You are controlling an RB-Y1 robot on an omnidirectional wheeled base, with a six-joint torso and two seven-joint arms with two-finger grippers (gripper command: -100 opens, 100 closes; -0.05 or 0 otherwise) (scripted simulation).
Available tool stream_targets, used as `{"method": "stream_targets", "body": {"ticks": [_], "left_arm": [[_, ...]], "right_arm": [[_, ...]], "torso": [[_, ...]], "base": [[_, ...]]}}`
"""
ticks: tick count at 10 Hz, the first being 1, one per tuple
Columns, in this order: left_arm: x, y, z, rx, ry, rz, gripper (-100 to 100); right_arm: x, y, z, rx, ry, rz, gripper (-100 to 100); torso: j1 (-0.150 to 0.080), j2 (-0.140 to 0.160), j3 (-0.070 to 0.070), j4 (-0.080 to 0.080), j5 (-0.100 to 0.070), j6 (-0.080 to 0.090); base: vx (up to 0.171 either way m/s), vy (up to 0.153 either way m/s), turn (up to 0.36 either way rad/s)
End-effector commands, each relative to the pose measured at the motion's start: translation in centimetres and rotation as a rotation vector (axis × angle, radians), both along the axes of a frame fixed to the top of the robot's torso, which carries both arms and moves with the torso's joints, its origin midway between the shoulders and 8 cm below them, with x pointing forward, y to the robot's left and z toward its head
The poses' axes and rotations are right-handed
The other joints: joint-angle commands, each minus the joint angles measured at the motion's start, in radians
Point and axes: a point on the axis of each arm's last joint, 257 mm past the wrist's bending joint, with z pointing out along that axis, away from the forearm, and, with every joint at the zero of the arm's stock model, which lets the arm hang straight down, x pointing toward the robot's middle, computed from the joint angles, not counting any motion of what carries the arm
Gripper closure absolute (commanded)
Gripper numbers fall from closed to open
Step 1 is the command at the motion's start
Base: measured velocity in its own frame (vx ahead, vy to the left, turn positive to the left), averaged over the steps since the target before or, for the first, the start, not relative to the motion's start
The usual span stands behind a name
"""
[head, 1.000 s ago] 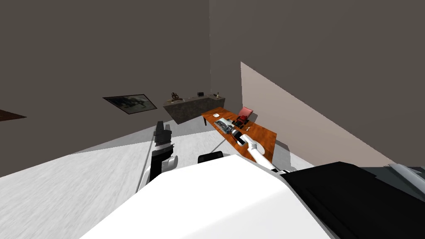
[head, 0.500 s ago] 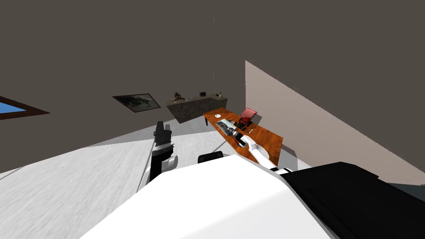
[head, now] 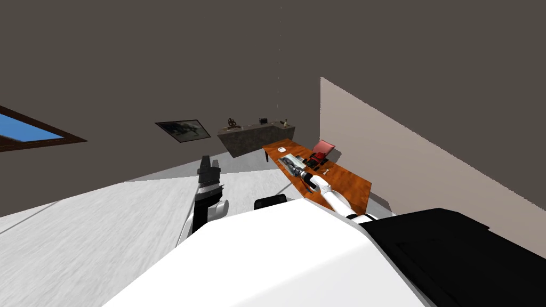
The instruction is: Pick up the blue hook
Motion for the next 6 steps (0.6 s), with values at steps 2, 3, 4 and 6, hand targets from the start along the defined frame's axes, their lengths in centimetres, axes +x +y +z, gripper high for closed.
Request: {"method": "stream_targets", "body": {"ticks": [2,3,4,6], "left_arm": [[0.0,0.0,0.0,0.0,0.0,0.0,0],[0.0,0.0,0.0,0.0,0.0,0.0,0],[0.0,0.0,0.0,0.0,0.0,0.0,0],[0.0,0.0,0.0,0.0,0.0,0.0,0]], "right_arm": [[-1.5,-1.8,-3.2,-0.069,0.069,-0.005,-100],[-2.4,-2.6,-4.8,-0.121,0.106,0.006,-100],[-2.6,-2.8,-5.2,-0.122,0.115,0.001,-100],[-4.5,-4.5,-8.0,-0.174,0.182,-0.003,-100]], "torso": [[-0.001,-0.001,0.0,0.0,0.0,0.0],[-0.001,0.0,0.0,0.0,0.0,0.0],[-0.001,-0.001,0.0,0.0,0.0,0.0],[0.001,0.001,0.001,0.0,0.0,0.0]], "base": [[0.059,-0.055,0.105],[0.058,-0.049,0.137],[0.047,-0.05,0.054],[0.022,-0.028,0.047]]}}
